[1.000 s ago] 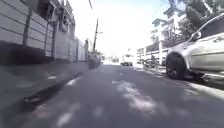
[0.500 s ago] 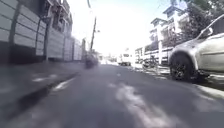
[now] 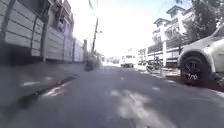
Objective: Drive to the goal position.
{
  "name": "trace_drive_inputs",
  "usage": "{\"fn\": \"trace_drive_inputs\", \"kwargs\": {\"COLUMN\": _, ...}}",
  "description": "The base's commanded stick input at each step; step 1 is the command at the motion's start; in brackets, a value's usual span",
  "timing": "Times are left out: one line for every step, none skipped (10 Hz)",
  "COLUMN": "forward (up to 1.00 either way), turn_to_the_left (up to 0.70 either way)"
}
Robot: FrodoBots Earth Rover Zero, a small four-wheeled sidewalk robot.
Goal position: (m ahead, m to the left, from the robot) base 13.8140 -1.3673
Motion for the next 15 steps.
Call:
{"fn": "trace_drive_inputs", "kwargs": {"forward": 1.00, "turn_to_the_left": -0.01}}
{"fn": "trace_drive_inputs", "kwargs": {"forward": 1.00, "turn_to_the_left": -0.01}}
{"fn": "trace_drive_inputs", "kwargs": {"forward": 1.00, "turn_to_the_left": -0.04}}
{"fn": "trace_drive_inputs", "kwargs": {"forward": 1.00, "turn_to_the_left": -0.08}}
{"fn": "trace_drive_inputs", "kwargs": {"forward": 1.00, "turn_to_the_left": -0.40}}
{"fn": "trace_drive_inputs", "kwargs": {"forward": 1.00, "turn_to_the_left": -0.41}}
{"fn": "trace_drive_inputs", "kwargs": {"forward": 1.00, "turn_to_the_left": -0.41}}
{"fn": "trace_drive_inputs", "kwargs": {"forward": 1.00, "turn_to_the_left": -0.10}}
{"fn": "trace_drive_inputs", "kwargs": {"forward": 1.00, "turn_to_the_left": -0.02}}
{"fn": "trace_drive_inputs", "kwargs": {"forward": 1.00, "turn_to_the_left": -0.01}}
{"fn": "trace_drive_inputs", "kwargs": {"forward": 1.00, "turn_to_the_left": -0.01}}
{"fn": "trace_drive_inputs", "kwargs": {"forward": 1.00, "turn_to_the_left": -0.01}}
{"fn": "trace_drive_inputs", "kwargs": {"forward": 1.00, "turn_to_the_left": -0.01}}
{"fn": "trace_drive_inputs", "kwargs": {"forward": 1.00, "turn_to_the_left": -0.01}}
{"fn": "trace_drive_inputs", "kwargs": {"forward": 1.00, "turn_to_the_left": -0.01}}
